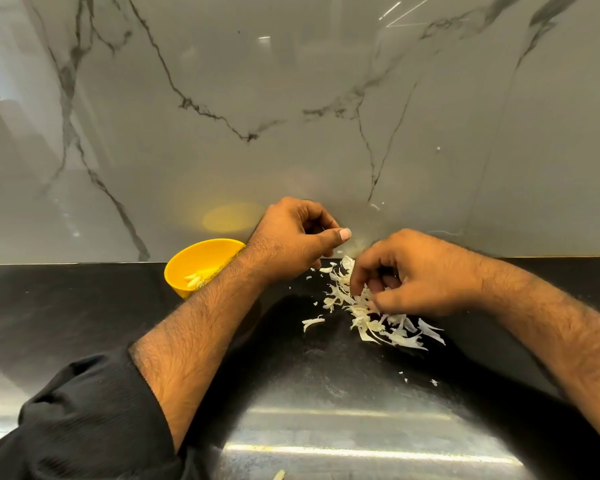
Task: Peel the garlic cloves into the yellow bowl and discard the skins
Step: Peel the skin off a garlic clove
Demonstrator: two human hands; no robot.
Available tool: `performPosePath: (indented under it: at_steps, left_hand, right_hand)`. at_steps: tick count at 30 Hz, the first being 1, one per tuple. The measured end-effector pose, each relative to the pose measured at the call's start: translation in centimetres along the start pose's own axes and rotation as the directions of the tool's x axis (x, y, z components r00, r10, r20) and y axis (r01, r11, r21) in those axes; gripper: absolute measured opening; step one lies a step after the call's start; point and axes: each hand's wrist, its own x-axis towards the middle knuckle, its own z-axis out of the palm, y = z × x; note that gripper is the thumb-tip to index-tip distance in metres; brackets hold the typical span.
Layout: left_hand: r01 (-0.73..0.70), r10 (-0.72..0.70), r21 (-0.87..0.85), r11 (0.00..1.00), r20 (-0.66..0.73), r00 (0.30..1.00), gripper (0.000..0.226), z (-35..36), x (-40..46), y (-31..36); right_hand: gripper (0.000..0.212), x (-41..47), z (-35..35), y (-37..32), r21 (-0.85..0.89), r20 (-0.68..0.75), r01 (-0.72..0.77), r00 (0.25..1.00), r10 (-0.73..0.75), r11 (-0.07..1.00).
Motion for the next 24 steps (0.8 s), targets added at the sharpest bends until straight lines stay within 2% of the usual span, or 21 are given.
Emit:
performPosePath:
  at_steps: [3,8,15,20,24]
  left_hand:
    - [-0.001,0.001,-0.01,1.0,0.001,1.0,0.019,-0.1,0.0,0.1]
    - [-0.012,0.012,-0.021,1.0,0.005,1.0,0.018,0.0,0.0,-0.1]
    - [-0.018,0.018,-0.022,1.0,0.018,1.0,0.018,0.0,0.1,-0.3]
    - [-0.021,0.021,-0.004,1.0,0.029,0.999,0.017,0.1,0.1,-0.1]
    - [-0.022,0.023,-0.014,1.0,0.034,0.999,0.018,0.1,0.0,-0.2]
  right_hand:
    - [0.022,-0.2,-0.4,0.3,0.094,-0.084,0.027,0.996,-0.019,0.995]
    - [0.013,0.3,0.6,0.3,-0.01,0.012,0.033,0.999,-0.033,0.999]
    - [0.012,0.4,0.9,0.3,0.015,0.015,0.044,0.999,-0.044,0.999]
    - [0.019,0.7,1.1,0.1,-0.064,0.074,0.015,0.997,-0.01,0.998]
    - [0.009,0.8,1.4,0.0,-0.077,0.06,0.026,0.998,-0.021,0.997]
